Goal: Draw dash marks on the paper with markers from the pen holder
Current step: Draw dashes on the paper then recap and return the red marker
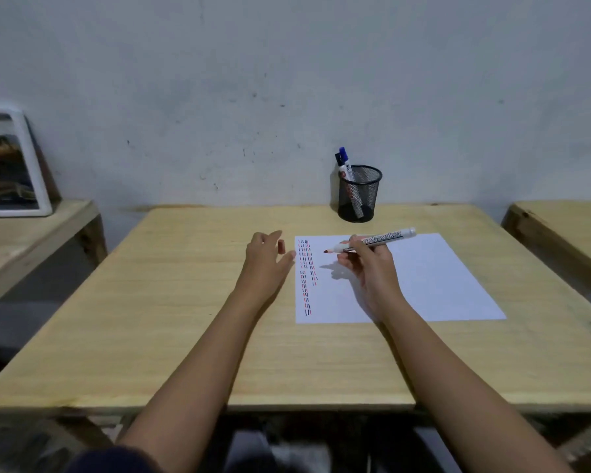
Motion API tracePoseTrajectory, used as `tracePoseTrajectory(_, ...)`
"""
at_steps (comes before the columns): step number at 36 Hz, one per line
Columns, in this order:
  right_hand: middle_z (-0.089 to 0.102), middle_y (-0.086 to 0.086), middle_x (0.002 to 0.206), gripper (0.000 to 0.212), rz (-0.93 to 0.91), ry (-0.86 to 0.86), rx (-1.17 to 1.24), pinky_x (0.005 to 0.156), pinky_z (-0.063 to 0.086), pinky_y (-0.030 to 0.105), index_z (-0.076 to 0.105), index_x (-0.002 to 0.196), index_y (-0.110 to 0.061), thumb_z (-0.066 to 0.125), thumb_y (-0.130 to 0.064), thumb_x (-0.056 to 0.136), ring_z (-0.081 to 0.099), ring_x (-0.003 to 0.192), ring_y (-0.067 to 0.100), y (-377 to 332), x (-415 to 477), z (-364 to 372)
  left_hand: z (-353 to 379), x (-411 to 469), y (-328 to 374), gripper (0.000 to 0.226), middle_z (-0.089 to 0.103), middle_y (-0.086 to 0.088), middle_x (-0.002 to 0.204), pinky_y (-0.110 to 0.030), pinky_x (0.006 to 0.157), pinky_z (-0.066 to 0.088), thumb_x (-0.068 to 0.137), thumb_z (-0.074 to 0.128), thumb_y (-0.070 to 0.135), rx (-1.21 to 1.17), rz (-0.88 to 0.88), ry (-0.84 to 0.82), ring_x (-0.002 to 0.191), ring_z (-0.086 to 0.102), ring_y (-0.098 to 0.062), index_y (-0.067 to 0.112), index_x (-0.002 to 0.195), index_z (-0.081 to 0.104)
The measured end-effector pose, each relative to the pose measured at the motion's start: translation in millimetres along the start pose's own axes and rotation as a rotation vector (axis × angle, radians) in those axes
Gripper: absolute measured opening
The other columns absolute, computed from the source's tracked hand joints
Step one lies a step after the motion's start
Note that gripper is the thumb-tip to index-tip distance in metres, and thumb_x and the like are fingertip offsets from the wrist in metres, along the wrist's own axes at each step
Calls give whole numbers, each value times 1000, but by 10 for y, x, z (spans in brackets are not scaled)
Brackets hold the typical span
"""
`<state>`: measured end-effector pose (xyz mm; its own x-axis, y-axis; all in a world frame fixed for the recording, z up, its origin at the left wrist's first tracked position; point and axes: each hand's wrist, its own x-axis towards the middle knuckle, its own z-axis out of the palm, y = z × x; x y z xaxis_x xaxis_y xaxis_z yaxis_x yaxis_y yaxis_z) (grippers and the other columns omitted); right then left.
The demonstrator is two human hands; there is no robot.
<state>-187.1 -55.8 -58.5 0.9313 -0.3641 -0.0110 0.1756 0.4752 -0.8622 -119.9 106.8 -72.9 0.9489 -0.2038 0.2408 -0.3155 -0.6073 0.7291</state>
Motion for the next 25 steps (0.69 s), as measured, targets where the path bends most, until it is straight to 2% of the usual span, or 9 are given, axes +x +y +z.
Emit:
tracePoseTrajectory(3,59,9,77,9,-9,7,31,59,53,14,57,85,-7,53,-7,93,59,55,7,-43,4,-19,59,133,17,43,48,-13,116,-27,92,38,91,57,22,46,-31,1,111,52,-29,7,131,50)
tracePoseTrajectory(8,59,7,69,7,-4,21,13,60,52,12,62,83,-5,58,-6,89,58,55,7,-37,41,-34,87,253,30,22,59,-20,106,-27,79,37,89,51,6,103,-20,75,101,55,-33,-2,106,63)
tracePoseTrajectory(10,59,5,68,8,-2,32,12,62,52,13,64,83,-4,59,-6,88,57,58,8,-30,59,-40,84,265,59,17,64,-18,101,-23,76,41,86,56,3,-42,-54,125,94,58,-28,-2,99,66)
tracePoseTrajectory(12,61,5,70,7,-5,48,12,65,52,12,65,86,-4,59,-7,88,58,62,9,-34,65,-38,77,233,138,9,67,-11,92,-21,68,48,81,64,4,-350,-166,146,84,61,-23,2,89,68)
tracePoseTrajectory(13,62,6,73,7,-9,59,19,67,53,12,65,86,-4,59,-7,88,58,65,9,-36,68,-36,72,215,175,7,69,-8,91,-25,70,53,79,68,7,-527,-229,138,84,64,-23,6,86,70)
tracePoseTrajectory(15,64,5,78,8,-19,80,52,70,54,13,65,83,-7,59,-7,88,59,70,10,-43,63,-30,61,174,244,8,72,-9,95,-37,82,56,77,72,8,-808,-298,79,90,68,-26,10,84,70)
tracePoseTrajectory(17,65,6,81,8,-31,84,79,73,54,13,65,82,-8,60,-7,88,59,73,11,-54,51,-23,49,119,335,10,72,-11,94,-35,88,55,80,68,2,-989,-302,12,89,68,-22,6,89,68)
tracePoseTrajectory(21,65,7,82,9,-49,90,114,72,54,13,65,81,-10,60,-9,88,59,73,11,-79,16,-15,84,42,453,11,74,-7,88,-23,77,56,81,67,0,-1098,-289,-49,84,70,-15,5,90,68)
tracePoseTrajectory(25,64,4,77,14,-78,100,145,70,54,12,67,78,-13,59,-10,89,60,67,8,-104,-11,-25,153,16,475,13,73,-9,87,-21,79,56,80,66,-3,-1119,-300,-71,82,70,-16,3,92,68)
